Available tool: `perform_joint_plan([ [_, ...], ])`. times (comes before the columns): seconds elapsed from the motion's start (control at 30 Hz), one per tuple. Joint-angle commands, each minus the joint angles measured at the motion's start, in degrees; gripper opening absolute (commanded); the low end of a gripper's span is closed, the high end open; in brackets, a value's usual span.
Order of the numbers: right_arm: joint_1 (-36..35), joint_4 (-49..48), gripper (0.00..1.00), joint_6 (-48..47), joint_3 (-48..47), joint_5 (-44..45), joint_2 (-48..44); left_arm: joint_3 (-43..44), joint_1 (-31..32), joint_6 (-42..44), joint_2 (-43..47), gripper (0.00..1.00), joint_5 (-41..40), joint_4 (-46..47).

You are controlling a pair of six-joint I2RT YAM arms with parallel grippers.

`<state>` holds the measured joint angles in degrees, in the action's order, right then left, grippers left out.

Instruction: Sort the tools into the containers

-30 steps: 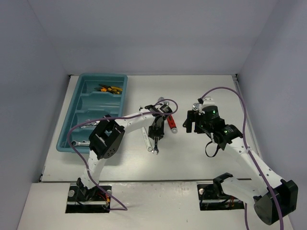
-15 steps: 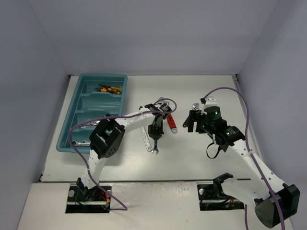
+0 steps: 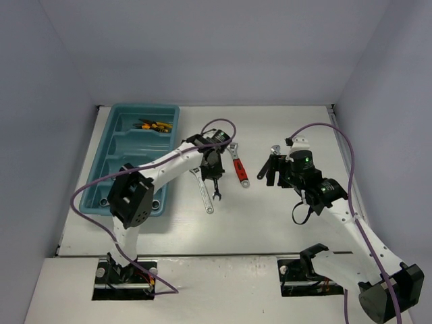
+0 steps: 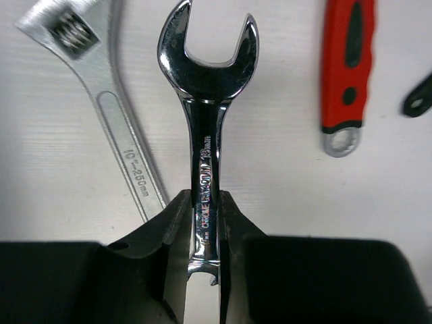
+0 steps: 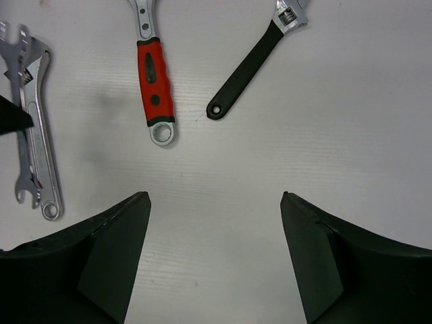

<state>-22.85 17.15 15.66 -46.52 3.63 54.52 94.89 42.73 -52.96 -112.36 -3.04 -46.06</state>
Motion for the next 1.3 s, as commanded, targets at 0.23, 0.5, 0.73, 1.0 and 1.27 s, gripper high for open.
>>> perform_joint_plan([
  [0.23,0.44,-1.07,0.75,1.02,-3.05,0.44,-0.38,-7.12,-17.51,-8.40,22.83,0.00,-4.61,1.19],
  [0.5,0.44,-1.07,0.75,1.76,-2.47,-0.61,-0.52,-17.88,-34.90,-11.43,29.26,0.00,-3.78,5.42],
  [0.73,0.35,-0.98,0.75,2.58,-1.70,-0.32,-1.20,-20.87,-42.09,-12.77,25.52,0.00,-2.47,7.99],
  [1.0,0.44,-0.72,0.75,4.03,-1.37,1.53,-0.74,-24.26,-44.56,-15.81,23.40,0.16,-2.40,9.21],
  [1.27,0.93,-0.72,0.75,7.23,-1.25,5.30,1.46,-27.22,-45.89,-17.02,25.31,0.45,-1.40,11.54],
])
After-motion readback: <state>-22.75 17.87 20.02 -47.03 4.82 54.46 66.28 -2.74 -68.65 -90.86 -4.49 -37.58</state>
